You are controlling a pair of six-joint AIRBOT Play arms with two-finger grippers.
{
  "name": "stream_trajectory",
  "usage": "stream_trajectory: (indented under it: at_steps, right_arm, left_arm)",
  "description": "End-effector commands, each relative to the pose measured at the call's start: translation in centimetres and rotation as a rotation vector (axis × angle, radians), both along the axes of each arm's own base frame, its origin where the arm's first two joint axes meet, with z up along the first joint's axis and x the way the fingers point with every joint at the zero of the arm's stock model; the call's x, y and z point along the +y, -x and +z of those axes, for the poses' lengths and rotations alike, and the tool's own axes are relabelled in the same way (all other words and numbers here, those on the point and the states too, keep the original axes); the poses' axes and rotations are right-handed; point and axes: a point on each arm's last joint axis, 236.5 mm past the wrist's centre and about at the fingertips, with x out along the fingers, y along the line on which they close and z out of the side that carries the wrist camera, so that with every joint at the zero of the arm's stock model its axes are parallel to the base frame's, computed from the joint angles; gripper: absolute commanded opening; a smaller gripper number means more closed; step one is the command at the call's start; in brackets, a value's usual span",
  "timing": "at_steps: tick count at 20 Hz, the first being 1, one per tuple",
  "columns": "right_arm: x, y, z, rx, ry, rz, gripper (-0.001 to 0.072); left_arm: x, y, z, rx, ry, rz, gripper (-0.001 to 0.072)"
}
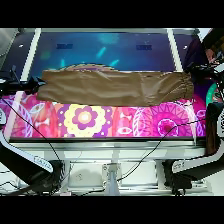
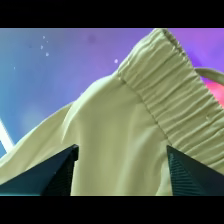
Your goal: Fold the clothes and pants, and hang the long-sleeved shirts on hangers.
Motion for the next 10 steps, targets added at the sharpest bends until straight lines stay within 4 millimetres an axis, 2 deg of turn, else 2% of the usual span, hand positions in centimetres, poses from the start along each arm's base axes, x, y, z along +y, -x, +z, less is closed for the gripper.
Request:
stream_trajectory:
  at_steps: [1,2,3,4,5,7,10]
  right_arm:
    - [0.8,0.6,-0.4,0.031,-0.026,0.017,0.0584]
    - [0.9,0.8,-0.5,0.039,-0.031,0.021,0.0584]
    - [1.1,1.0,-0.6,0.050,-0.037,0.027,0.0584]
    - [1.3,1.2,-0.7,0.057,-0.030,0.050,0.0578]
    - [1.6,1.4,-0.6,0.061,-0.017,0.089,0.0548]
    - [2.5,1.7,0.6,0.044,0.000,0.163,0.0548]
    - [5.2,1.7,4.8,-0.034,-0.017,0.284,0.0536]
  left_arm:
    - [-2.5,-0.8,0.0,-0.065,-0.025,-0.117,0.0336]
    - [-3.0,-1.2,0.0,-0.072,-0.035,-0.121,0.0314]
    - [-3.5,-1.5,0.1,-0.078,-0.041,-0.126,0.0138]
    - [-4.0,-1.6,0.3,-0.089,-0.051,-0.147,0.0011]
    - [-4.2,-1.7,0.6,-0.101,-0.060,-0.159,0.0011]
    - [-3.9,-1.7,2.0,-0.114,-0.091,-0.164,0.0010]
    - [-1.5,-1.0,6.3,-0.121,-0.180,-0.116,0.0009]
